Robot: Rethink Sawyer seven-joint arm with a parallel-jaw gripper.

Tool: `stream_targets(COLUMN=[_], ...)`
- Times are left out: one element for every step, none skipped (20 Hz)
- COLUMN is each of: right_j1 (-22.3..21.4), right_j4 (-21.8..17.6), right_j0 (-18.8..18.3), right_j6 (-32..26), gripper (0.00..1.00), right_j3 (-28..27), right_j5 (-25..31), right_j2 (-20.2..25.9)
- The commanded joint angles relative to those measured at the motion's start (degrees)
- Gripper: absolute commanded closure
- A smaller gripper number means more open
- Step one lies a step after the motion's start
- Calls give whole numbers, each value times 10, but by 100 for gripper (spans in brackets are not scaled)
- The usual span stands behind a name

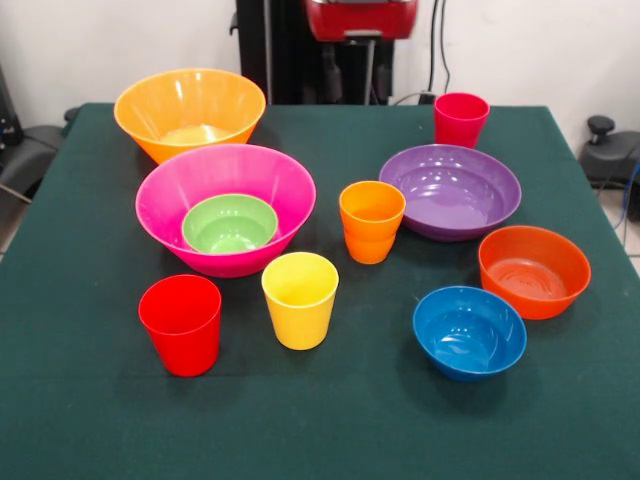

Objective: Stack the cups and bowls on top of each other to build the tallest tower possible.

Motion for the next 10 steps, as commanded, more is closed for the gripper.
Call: stream_targets(right_j1=[87, 92, 94, 97, 97, 101, 103, 104, 107, 114], right_j4=[15, 18, 19, 20, 20, 21, 20, 20, 20, 21], right_j0=[45, 49, 53, 56, 57, 58, 62, 64, 67, 67], right_j6=[94, 94, 95, 94, 93, 92, 94, 95, 95, 92], gripper=[0, 0, 0, 0, 0, 0, 0, 0, 0, 0], right_j3=[-77, -82, -82, -85, -81, -80, -81, -81, -85, -90], right_j5=[22, 19, 14, 12, 5, -2, -6, -11, -11, -14], right_j2=[-35, -37, -41, -44, -47, -47, -51, -54, -58, -59])
